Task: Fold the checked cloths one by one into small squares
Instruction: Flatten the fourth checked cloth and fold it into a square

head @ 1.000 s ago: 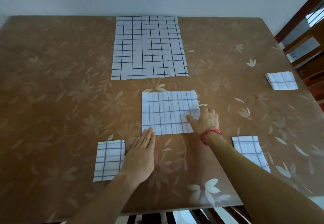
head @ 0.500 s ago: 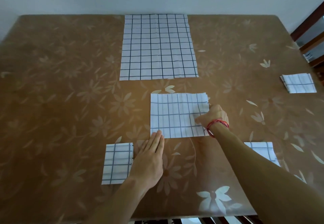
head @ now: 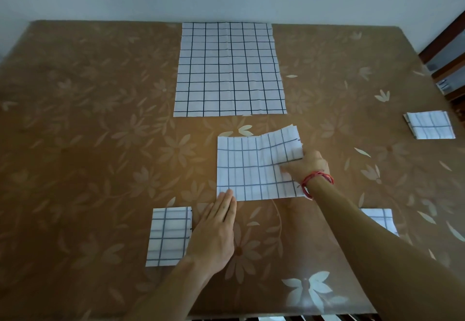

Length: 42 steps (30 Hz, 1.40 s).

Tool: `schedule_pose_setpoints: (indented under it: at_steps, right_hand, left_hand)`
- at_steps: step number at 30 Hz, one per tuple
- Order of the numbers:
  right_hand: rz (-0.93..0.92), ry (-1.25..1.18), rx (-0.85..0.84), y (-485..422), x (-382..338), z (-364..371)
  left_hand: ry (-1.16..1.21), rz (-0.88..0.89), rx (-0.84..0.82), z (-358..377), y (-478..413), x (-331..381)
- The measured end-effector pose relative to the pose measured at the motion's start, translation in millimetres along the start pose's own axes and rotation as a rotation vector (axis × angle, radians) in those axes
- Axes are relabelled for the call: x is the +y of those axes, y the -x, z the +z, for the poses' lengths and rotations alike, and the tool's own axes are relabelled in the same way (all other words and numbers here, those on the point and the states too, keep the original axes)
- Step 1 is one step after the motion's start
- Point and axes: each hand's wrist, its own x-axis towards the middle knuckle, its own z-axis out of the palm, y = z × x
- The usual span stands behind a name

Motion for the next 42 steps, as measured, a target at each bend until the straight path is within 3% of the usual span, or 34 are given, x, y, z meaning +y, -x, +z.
schedule_pose_setpoints:
  at_steps: [5, 13, 20, 25, 29, 32, 37, 42]
  right_hand:
    - [-0.027, -0.192, 0.178, -0.9, -14.2, -12.6]
    - [0.1, -0.371, 0.118, 5.1, 4.9, -18.6]
    - [0.123, -0.46, 0.151, 15.4, 23.1, -23.9]
    - [0.235, -0.737, 0.173, 27.2, 35.2, -16.1]
    - [0.343, -0.982, 0.098, 43.9, 39.7, -2.7]
    - [0.37, -1.11, -0.085, 56.8, 42.1, 8.4]
    - [0.32, -0.936, -0.198, 69.1, 52.6, 12.6]
    - [0.104, -0.777, -0.284, 73.5, 68.1, 6.7]
  left_hand:
    - [-0.011, -0.001, -0.003, -1.4, 0.0, 1.2]
    - [0.069, 0.02, 0.097, -8.4, -1.4, 4.1]
    - [-0.067, -0.013, 0.12, -16.5, -13.4, 13.5]
    - [-0.054, 0.076, 0.169, -22.6, -21.1, 30.5]
    - [0.0, 0.148, 0.165, -22.6, -27.8, 39.9]
    - [0.04, 0.161, 0.134, -21.8, -31.8, 40.8]
    - [0.091, 0.115, 0.139, -25.6, -33.7, 37.1]
    - [0.069, 0.119, 0.134, -26.7, -32.7, 38.1]
